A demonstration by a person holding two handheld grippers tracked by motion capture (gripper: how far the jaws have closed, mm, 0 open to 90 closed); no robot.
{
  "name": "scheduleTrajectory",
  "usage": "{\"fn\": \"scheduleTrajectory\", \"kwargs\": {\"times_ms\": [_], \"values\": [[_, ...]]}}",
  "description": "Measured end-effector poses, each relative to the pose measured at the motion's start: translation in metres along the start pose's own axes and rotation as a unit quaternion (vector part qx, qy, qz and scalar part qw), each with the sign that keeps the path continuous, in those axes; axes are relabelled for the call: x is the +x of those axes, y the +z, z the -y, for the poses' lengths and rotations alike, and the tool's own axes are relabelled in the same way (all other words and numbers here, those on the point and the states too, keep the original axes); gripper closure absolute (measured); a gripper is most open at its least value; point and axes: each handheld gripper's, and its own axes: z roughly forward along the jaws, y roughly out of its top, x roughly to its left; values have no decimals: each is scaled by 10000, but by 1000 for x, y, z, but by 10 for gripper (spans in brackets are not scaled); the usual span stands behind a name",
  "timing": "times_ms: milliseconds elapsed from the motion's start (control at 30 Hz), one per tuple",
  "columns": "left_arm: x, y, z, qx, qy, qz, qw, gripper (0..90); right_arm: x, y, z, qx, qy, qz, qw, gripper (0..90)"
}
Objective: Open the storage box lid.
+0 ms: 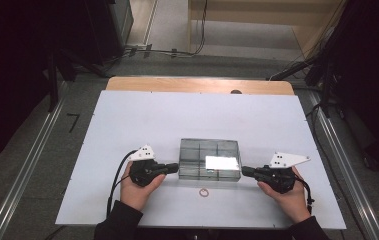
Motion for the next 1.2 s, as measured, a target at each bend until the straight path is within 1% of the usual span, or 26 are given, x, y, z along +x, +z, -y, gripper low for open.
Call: {"fn": "scheduleTrajectory", "kwargs": {"times_ms": [100, 200, 300, 333, 433, 467, 500, 567, 600, 633, 667, 700, 767, 833, 933, 1000, 1033, 1100, 1167, 1200], "values": [[-3, -1, -2, -105, 62, 17, 9999, 900, 1, -1, -1, -47, -17, 1, 10000, 880], [-4, -2, -4, -240, 77, 31, 9997, 900, 2, -2, -3, -86, -34, 4, 10000, 880], [-6, -4, -7, -383, 133, 34, 9992, 900, 3, -3, -7, -175, 26, -47, 9998, 880], [-7, -4, -8, -422, 169, 33, 9990, 900, 5, -3, -8, -170, 23, -26, 9998, 880], [-8, -5, -9, -478, 229, 43, 9986, 897, 7, -4, -13, -207, 3, 18, 9998, 880], [-8, -5, -9, -481, 225, 16, 9986, 874, 8, -4, -15, -212, 2, 21, 9998, 880], [-7, -5, -9, -474, 210, -23, 9987, 828, 9, -3, -17, -219, 4, 35, 9998, 881], [-7, -5, -9, -487, 221, -59, 9986, 774, 9, -3, -19, -218, 1, 69, 9997, 880], [-7, -6, -9, -513, 233, -137, 9983, 722, 9, -2, -20, -224, 27, 76, 9997, 880], [-6, -6, -9, -521, 212, -133, 9983, 674, 9, -2, -21, -227, 34, 87, 9997, 880], [-6, -5, -10, -529, 189, -171, 9983, 630, 9, -2, -22, -240, 34, 95, 9997, 880], [-6, -5, -10, -550, 203, -298, 9978, 559, 9, -2, -23, -246, 24, 107, 9996, 881], [-4, -5, -12, -652, 132, -318, 9973, 453, 8, -3, -26, -265, 33, 134, 9996, 880], [-3, -4, -15, -680, 88, -435, 9967, 328, 6, -5, -29, -292, 47, 164, 9994, 880], [0, -1, -21, -694, 72, -530, 9962, 198, 5, -6, -34, -347, 92, 210, 9991, 881], [1, 2, -25, -660, 36, -688, 9954, 99, 4, -7, -38, -377, 127, 237, 9989, 880], [2, 3, -27, -662, 38, -695, 9954, 53, 3, -7, -39, -389, 131, 252, 9988, 881], [5, 5, -30, -659, 70, -721, 9952, 0, 2, -7, -43, -412, 151, 277, 9987, 880], [8, 9, -33, -659, 63, -628, 9958, 0, 0, -7, -46, -424, 173, 296, 9985, 880], [10, 11, -35, -614, 87, -601, 9963, 0, -1, -8, -47, -438, 168, 301, 9984, 880]]}}
